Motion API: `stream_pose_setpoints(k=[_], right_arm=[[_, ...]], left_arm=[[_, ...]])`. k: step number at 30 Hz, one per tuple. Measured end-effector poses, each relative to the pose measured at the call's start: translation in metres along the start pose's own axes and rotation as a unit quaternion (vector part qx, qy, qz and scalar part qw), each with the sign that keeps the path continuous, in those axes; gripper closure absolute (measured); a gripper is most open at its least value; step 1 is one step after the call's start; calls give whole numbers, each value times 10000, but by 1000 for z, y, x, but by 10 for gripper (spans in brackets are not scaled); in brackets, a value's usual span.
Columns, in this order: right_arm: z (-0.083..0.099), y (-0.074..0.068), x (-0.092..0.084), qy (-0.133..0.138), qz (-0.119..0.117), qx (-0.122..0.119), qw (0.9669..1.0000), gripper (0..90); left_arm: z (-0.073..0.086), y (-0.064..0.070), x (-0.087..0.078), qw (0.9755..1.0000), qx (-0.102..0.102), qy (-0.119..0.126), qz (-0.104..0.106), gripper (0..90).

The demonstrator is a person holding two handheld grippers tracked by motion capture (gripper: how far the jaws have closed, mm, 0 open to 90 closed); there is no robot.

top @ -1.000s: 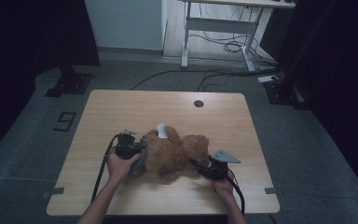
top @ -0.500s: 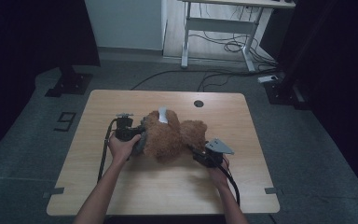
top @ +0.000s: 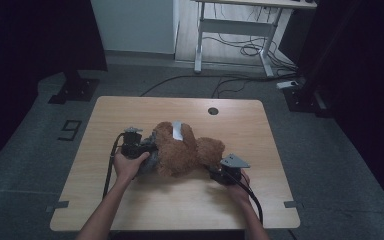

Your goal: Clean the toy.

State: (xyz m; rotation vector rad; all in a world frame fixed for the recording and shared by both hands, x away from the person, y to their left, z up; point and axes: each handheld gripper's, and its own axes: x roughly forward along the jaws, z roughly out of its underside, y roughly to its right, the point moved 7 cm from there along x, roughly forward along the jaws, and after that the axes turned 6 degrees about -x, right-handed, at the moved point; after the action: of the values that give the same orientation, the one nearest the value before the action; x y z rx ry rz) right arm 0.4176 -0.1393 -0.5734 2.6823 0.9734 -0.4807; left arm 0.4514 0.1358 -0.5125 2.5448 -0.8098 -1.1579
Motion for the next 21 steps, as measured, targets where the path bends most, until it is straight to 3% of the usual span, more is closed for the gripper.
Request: stream_pose_setpoints(k=[2,6,10,12,13,14,16,21], right_arm=[[1,0,-1,-15,-49,-6,10000,463],[3,1,-3,-25,-112,12,9999,463],[4,0,-5,-44,-126,-52,9999,462],[4,0,-5,-50,-120,-65,9999,462],[4,-1,-5,-53,-116,-82,9999,462],[4,-1,-6,-49,-115,-90,9999,462],[4,-1,-6,-47,-114,-102,9999,462],[4,-2,-7,-59,-113,-163,9998,460]], left_arm=[[-6,4,-8,9999,56,126,-11,782],[-27,26,-22,9986,303,405,151,783],[-44,54,-27,9960,526,612,390,784],[-52,70,-26,9943,724,696,346,784],[-52,70,-26,9943,724,696,346,784],[-56,80,-22,9932,920,665,252,783],[-57,89,-12,9928,1042,560,172,782],[-42,92,31,9949,998,-173,13,780]])
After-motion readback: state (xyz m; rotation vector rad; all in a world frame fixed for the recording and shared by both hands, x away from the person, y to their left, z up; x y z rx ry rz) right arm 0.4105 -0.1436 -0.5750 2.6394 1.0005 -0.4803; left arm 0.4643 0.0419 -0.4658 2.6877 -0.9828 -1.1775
